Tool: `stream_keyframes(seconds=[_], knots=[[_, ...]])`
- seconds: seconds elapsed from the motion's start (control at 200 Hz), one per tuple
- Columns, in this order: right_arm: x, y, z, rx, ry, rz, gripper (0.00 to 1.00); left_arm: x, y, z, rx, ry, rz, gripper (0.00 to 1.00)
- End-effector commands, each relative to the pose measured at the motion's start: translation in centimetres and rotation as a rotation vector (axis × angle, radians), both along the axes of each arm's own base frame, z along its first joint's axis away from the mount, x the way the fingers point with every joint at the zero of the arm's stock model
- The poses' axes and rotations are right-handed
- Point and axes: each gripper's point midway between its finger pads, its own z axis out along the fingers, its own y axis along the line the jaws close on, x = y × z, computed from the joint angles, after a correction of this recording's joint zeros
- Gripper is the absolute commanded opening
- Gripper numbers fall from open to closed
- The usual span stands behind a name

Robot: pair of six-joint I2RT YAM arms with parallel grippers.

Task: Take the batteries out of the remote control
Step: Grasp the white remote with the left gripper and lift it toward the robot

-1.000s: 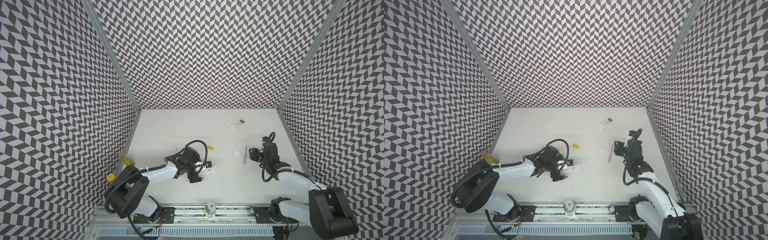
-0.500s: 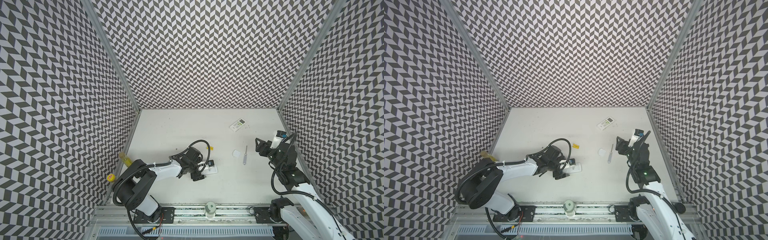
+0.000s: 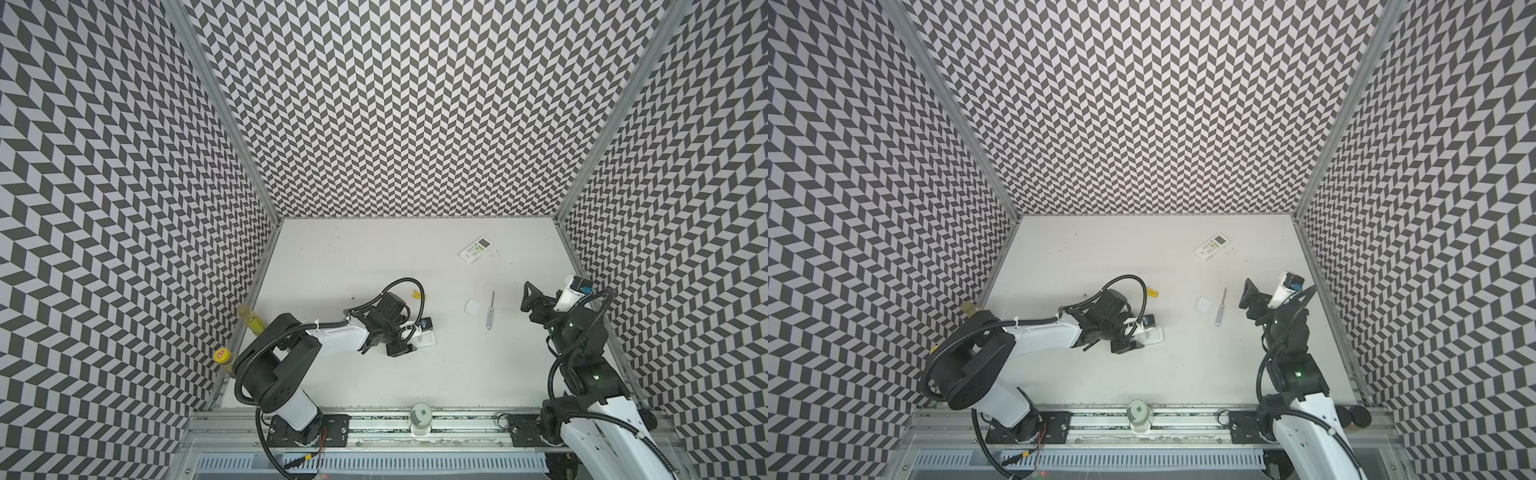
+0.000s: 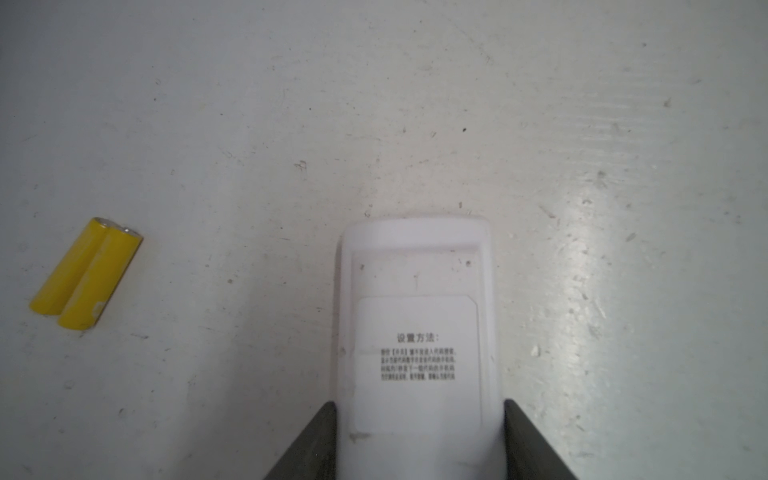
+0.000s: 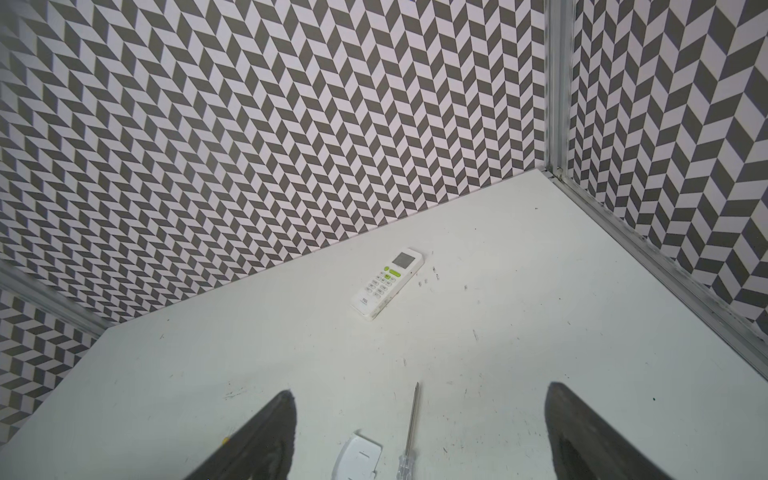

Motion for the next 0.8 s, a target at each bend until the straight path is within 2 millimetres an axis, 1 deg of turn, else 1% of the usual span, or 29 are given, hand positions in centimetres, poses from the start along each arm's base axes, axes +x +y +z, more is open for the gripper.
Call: stream_keyframes(seconds=[0.0, 0.18, 0.285, 0.411, 0.671, 0.796], knots=[[0.1, -0.5, 0.8, -0.01, -0.029, -0.027, 0.91, -0.7, 1.3, -2.0, 0.078, 0.022, 0.004, 0.54], [0.0, -0.7, 0.8, -0.009, -0.034, -0.037, 0.91, -0.6, 1.6, -1.9, 0.078, -0.001, 0.014, 0.48], [0.0, -0.9, 0.6, -0.009, -0.027, -0.05, 0.91, -0.2, 1.9, -1.6, 0.07, -0.024, 0.037, 0.42], [0.1, -0.9, 0.5, -0.008, -0.024, -0.052, 0.91, 0.4, 2.4, -1.4, 0.062, -0.034, 0.06, 0.38], [0.1, -1.0, 0.4, -0.006, -0.02, -0.054, 0.9, 1.9, 4.4, -0.8, 0.046, -0.061, 0.121, 0.31], [0.2, -0.9, 0.4, -0.005, -0.02, -0.052, 0.9, 3.0, 5.5, -0.2, 0.03, -0.084, 0.172, 0.29]])
